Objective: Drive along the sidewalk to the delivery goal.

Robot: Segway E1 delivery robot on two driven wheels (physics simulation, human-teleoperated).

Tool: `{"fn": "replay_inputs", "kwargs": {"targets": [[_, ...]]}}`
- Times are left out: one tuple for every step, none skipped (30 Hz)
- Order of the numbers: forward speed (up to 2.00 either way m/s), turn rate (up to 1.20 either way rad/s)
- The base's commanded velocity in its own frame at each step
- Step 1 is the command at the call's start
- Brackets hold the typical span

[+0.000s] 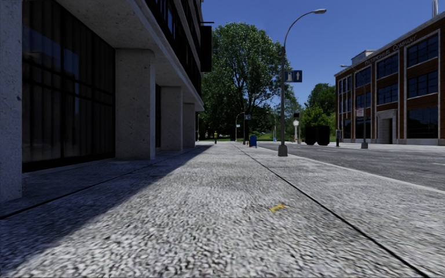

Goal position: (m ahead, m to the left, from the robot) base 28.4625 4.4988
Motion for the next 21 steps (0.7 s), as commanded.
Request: {"fn": "replay_inputs", "kwargs": {"targets": [[2.00, 0.00], [2.00, 0.00], [2.00, 0.00], [2.00, 0.00], [2.00, 0.00], [2.00, 0.00], [2.00, 0.00], [2.00, 0.00], [2.00, 0.00], [2.00, 0.00], [2.00, 0.00], [2.00, 0.00], [2.00, 0.00], [2.00, 0.00], [2.00, 0.00], [2.00, 0.00], [2.00, 0.00], [2.00, 0.00], [2.00, 0.00], [2.00, 0.00], [2.00, 0.00]]}}
